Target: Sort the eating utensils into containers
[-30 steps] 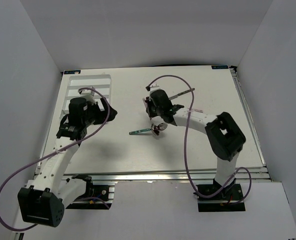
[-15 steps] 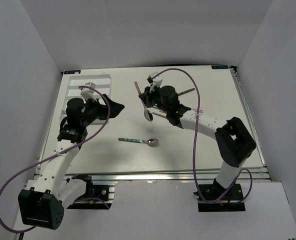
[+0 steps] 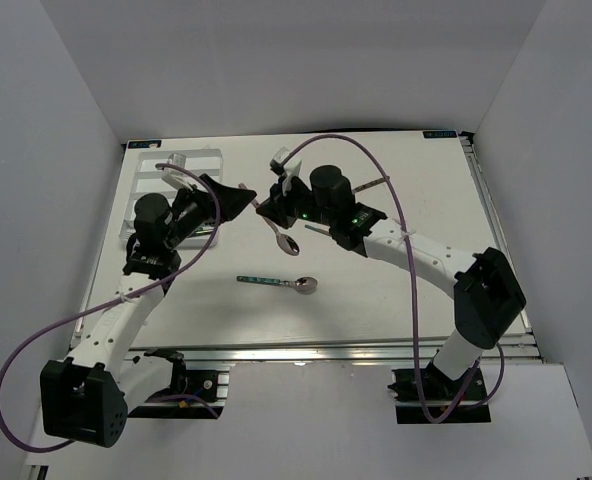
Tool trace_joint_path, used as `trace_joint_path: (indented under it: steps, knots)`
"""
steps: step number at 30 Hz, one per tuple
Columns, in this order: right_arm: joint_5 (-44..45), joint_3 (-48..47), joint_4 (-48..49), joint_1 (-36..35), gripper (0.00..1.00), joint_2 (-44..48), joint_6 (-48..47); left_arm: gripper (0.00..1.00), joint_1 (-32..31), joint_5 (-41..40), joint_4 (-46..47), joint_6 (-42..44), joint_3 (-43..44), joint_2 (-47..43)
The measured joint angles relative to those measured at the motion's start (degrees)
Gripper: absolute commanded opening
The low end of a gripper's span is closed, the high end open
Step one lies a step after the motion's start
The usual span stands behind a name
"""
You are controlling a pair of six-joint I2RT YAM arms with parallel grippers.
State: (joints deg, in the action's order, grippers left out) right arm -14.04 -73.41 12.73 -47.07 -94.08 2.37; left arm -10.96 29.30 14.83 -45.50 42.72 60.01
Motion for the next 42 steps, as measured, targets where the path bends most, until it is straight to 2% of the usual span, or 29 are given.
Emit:
trace_joint_path:
  steps: [1, 4, 5, 7, 8, 12, 14, 15, 17, 18, 20, 21, 22, 23, 27, 30, 36, 42]
  knots:
    - [-0.28, 0.02, -0.66, -0.33, 0.0, 0.0, -0.13, 0.83, -0.11, -0.35, 0.44, -0.48, 0.0, 0.13]
    - [-0.85, 0.11, -1.97, -1.05, 0.0, 0.24, -0.66, 0.7, -0.22, -1.7, 0.61, -1.27, 0.02, 0.52]
    - [-1.01, 0.13, -2.4, -1.31, 0.0, 0.46, -0.9, 0.6, -0.26, -1.99, 0.59, -1.38, 0.04, 0.79]
    - [-1.14, 0.13, -2.69, -1.77, 0.0, 1.01, -1.16, 0.51, -0.31, -2.6, 0.39, -1.77, 0.07, 1.4]
    - [-1.14, 0.13, -2.67, -1.95, 0.0, 1.31, -1.27, 0.48, -0.31, -2.91, 0.22, -1.92, 0.11, 1.97]
    - [-1.05, 0.13, -2.8, -2.36, 0.0, 2.12, -1.33, 0.46, -0.42, -3.15, -0.72, -2.19, 0.63, 4.07]
    - [-0.96, 0.13, -3.08, -2.45, 0.0, 2.12, -1.36, 0.41, -0.42, -3.02, -0.98, -2.32, 0.94, 4.68]
    - [-0.94, 0.13, -3.34, -2.43, 0.0, 2.12, -1.36, 0.28, -0.44, -2.95, -1.09, -2.43, 0.98, 4.76]
    - [-0.96, 0.13, -3.72, -2.45, 0.0, 2.12, -1.44, 0.16, -0.57, -2.89, -1.09, -2.89, 1.09, 4.76]
    - [-0.98, 0.13, -3.8, -2.47, 0.0, 2.12, -1.51, 0.0, -0.7, -2.75, -1.09, -2.97, 1.27, 4.76]
    - [-0.92, 0.13, -3.72, -2.45, 0.0, 2.12, -1.62, 0.0, -0.9, -3.06, -1.2, -3.41, 1.57, 4.81]
    - [-0.87, 0.13, -3.61, -2.45, 0.11, 2.12, -1.66, 0.0, -0.94, -3.28, -1.6, -3.45, 1.88, 4.87]
    - [-0.5, 0.13, -3.34, -2.45, 0.32, 2.12, -1.7, 0.0, -1.01, -4.11, -2.58, -3.69, 2.51, 5.07]
    - [0.0, 0.13, -3.06, -2.45, 0.89, 2.12, -1.64, 0.0, -1.2, -5.29, -3.78, -3.93, 3.17, 5.18]
    - [3.04, 0.13, -2.8, -2.34, 0.89, 2.64, -1.55, 0.0, 0.39, -15.72, -12.46, -3.74, 7.8, 6.64]
    - [6.99, 0.37, -4.2, -1.84, 0.89, 3.91, -1.33, 0.0, 7.48, -20.61, -18.12, -4.76, 12.83, 10.86]
    - [16.63, 6.95, -8.26, -0.28, 0.89, 11.56, -0.44, 0.0, 22.99, -25.94, -24.63, -5.18, 22.75, 25.33]
    - [19.06, 13.0, -11.34, 0.2, 0.89, 17.94, 1.22, 0.0, 26.4, -28.15, -25.14, -5.38, 28.0, 37.29]
